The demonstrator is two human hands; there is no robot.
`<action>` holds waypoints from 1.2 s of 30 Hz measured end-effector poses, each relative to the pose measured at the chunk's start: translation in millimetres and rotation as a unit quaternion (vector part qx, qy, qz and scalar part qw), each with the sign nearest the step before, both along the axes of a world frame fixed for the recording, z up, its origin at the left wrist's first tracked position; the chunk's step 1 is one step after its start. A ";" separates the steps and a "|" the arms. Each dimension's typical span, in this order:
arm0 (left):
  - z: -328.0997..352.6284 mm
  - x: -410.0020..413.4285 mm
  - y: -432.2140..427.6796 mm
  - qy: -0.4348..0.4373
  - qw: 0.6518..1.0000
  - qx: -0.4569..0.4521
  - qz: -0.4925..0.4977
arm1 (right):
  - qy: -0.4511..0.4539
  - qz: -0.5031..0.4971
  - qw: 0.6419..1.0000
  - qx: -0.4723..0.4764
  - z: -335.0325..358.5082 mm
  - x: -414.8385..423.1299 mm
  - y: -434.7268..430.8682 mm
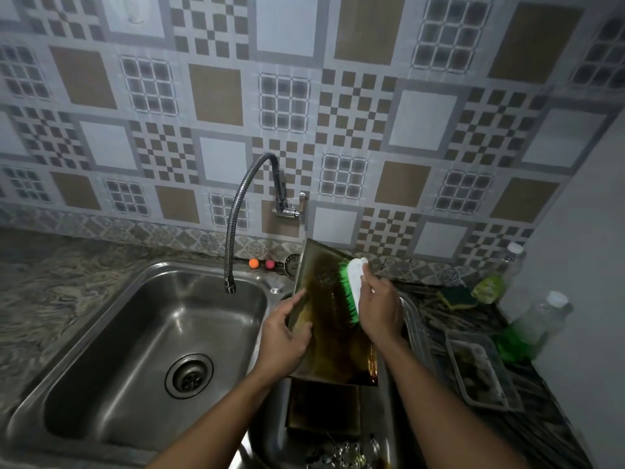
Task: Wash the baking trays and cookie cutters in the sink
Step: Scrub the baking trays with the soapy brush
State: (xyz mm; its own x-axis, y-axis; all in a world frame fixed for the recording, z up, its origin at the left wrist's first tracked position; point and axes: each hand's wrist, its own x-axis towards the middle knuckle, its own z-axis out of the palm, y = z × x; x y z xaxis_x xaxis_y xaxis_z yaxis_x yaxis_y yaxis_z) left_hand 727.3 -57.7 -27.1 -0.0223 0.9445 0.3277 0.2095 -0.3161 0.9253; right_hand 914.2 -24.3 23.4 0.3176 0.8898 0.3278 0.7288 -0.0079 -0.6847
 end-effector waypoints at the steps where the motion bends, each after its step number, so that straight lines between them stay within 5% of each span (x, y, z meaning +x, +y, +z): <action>1: 1.5 2.9 1.3 0.001 1.000 0.009 0.000 | 0.012 -0.010 1.000 0.001 -0.5 0.1 2.5; 9: 6.6 5.6 18.5 -0.068 0.996 -0.006 0.050 | 0.008 0.118 0.992 0.048 -21.5 -39.8 -33.6; 16: 6.7 13.9 16.9 -0.071 0.997 -0.018 0.029 | -0.007 0.045 0.998 0.047 -25.0 -10.0 -34.5; 24: 12.2 15.0 21.6 -0.127 0.990 -0.043 0.036 | -0.108 0.230 0.964 0.074 -32.8 -24.4 -57.2; 31: -2.5 21.2 26.5 -0.116 0.993 -0.035 0.008 | -0.057 0.143 0.985 0.079 -46.1 17.1 -42.4; 36: 0.7 27.2 32.2 -0.104 0.993 -0.044 0.019 | -0.072 0.192 0.976 0.076 -40.7 -20.7 -51.3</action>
State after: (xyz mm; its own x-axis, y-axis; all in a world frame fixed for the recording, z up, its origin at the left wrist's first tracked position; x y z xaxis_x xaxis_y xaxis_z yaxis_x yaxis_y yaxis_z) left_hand 754.5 -25.5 -26.4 -0.1170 0.9665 0.2283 0.0214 -0.2273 0.9736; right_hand 893.5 -75.6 -17.3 -0.0876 0.8719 0.4818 0.7465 0.3777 -0.5477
